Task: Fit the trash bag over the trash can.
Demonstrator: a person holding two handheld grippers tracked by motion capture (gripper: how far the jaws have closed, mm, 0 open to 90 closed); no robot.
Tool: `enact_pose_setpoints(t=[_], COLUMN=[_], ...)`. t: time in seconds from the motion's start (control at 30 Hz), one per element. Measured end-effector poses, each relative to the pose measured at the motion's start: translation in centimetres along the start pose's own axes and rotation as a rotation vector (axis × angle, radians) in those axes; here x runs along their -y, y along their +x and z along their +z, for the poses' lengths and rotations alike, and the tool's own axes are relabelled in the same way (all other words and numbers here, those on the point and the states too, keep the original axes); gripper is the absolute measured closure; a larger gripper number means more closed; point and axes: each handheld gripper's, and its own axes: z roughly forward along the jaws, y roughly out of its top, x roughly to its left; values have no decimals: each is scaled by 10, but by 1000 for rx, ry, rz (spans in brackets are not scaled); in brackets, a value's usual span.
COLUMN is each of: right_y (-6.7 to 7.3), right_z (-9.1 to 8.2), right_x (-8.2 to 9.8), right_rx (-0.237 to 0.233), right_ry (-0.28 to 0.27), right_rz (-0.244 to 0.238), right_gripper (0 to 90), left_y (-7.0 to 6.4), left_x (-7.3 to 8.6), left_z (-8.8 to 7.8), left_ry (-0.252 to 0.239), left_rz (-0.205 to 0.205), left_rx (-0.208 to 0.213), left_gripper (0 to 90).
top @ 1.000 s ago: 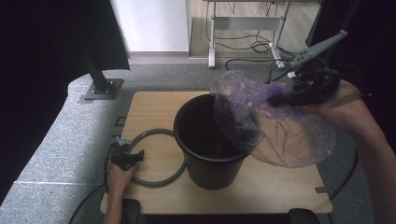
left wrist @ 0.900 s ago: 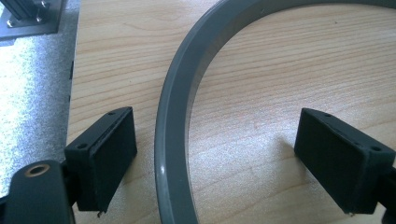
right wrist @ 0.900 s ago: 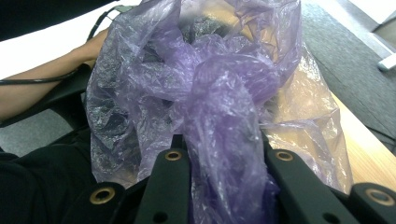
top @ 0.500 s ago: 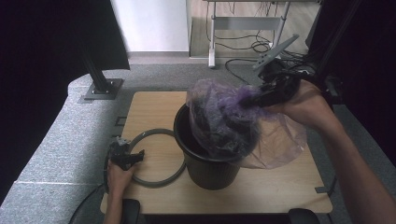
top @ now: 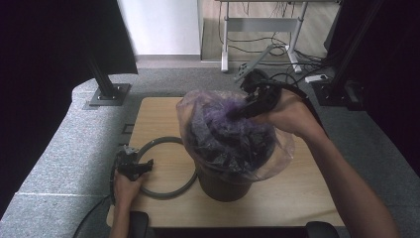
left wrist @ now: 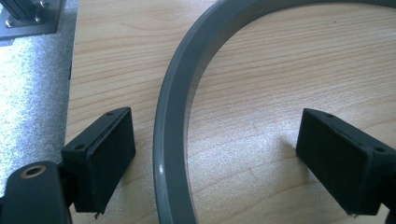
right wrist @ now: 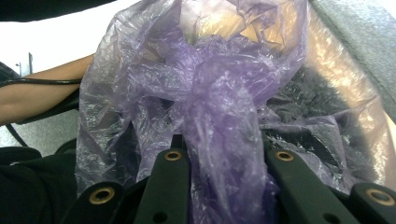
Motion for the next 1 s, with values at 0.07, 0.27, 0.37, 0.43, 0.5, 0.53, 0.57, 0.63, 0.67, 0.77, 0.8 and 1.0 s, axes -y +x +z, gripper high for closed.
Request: enact_pose_setpoints(t=[0.07,0.27,0.37,0.43,0.5,0.53,0.57,0.63,0.67,0.77,0.8,1.0], right_y=[1,-1,-2,-2,-3,-3,-4,-4,-4,-6,-6,-7], right_z=[7,29,40,49,58,63,67,75,79,88,91,94], right_x=[-3,-6,-7,-6,-5,-5,-4,-2,0,7,10,23], right_rx=[-14,-3,-5,1,5,4,7,16,15,11,23,38], right_ry=[1,20,26,34,40,41,42,50,55,63,73,99], right_rz=[-5,-18,-19,-22,-25,-25,-25,-25,-24,-13,-16,-10], right_gripper=[768,768,768,768,767,767,766,763,762,756,756,747], left_y=[0,0,0,0,0,0,0,0,0,0,0,0], left_x=[0,0,0,0,0,0,0,0,0,0,0,0], left_z=[0,0,0,0,0,0,0,0,0,0,0,0], left_ry=[0,1,1,1,0,0,0,0,0,0,0,1], left_rz=[0,0,0,0,-1,-1,-1,-1,-1,-1,-1,0], left_rx=[0,1,1,1,1,1,1,1,1,1,1,1], left_gripper=[116,115,115,115,114,114,114,114,115,114,114,114])
